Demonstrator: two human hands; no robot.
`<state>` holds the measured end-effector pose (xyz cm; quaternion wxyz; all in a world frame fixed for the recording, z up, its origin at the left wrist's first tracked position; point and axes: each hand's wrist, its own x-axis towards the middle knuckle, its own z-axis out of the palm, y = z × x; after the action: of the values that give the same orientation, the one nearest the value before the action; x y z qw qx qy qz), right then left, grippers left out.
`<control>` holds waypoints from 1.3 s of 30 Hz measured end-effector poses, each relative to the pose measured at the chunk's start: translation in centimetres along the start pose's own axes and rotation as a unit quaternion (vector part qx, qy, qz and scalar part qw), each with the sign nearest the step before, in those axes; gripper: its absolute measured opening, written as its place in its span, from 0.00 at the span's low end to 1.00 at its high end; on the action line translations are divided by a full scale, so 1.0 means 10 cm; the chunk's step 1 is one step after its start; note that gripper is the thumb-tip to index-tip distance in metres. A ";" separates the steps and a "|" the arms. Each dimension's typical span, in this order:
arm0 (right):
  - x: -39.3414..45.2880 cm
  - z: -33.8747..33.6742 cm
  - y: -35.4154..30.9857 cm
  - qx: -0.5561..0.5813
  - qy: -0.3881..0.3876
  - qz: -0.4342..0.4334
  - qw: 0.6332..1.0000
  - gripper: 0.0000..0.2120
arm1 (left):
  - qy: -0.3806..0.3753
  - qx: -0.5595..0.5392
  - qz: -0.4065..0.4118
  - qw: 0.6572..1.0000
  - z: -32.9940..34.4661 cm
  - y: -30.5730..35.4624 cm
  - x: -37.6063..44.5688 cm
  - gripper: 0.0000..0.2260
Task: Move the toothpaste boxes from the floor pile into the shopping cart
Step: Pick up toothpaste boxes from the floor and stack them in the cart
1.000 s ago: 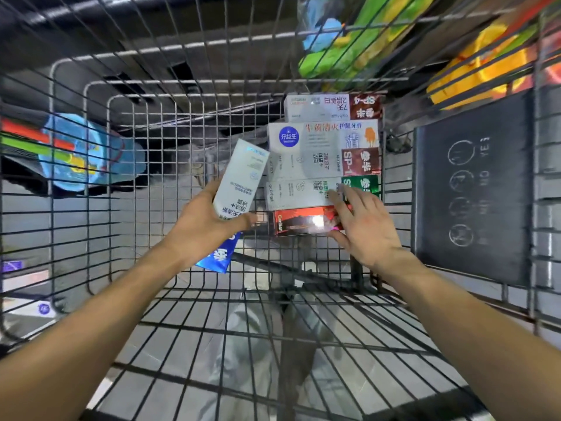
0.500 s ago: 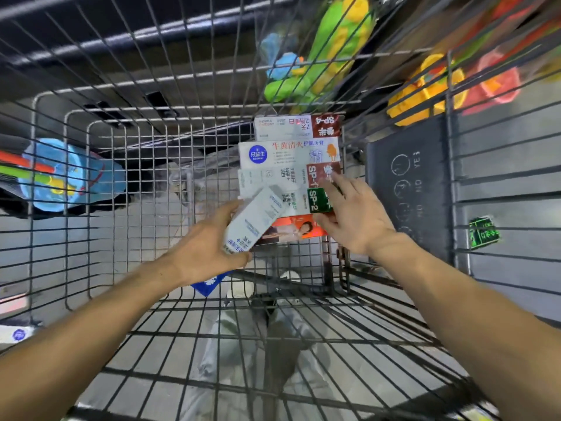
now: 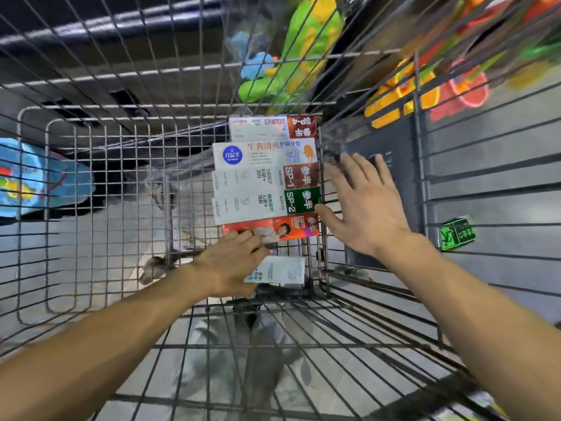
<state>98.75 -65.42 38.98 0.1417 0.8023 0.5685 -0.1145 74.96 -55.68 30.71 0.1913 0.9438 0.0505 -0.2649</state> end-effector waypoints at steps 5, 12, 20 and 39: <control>-0.16 -0.22 0.07 -0.038 0.036 0.018 0.998 0.37 | 0.002 0.057 -0.027 0.998 0.13 0.01 0.11 0.31; -0.30 -0.45 0.20 -0.074 0.072 0.054 0.993 0.39 | 0.043 0.074 -0.060 0.995 0.16 -0.03 0.07 0.33; -0.24 -0.32 0.18 -0.110 0.052 0.062 0.991 0.40 | 0.096 0.050 -0.126 0.986 0.20 -0.40 -0.05 0.37; -0.40 -0.44 0.20 -0.042 0.054 0.060 0.996 0.40 | 0.023 0.075 -0.179 0.981 -0.31 -0.26 -0.19 0.35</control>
<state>99.47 -68.02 44.69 0.1507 0.8333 0.5305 -0.0389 74.31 -52.04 33.27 0.0684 0.9369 0.2032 -0.2762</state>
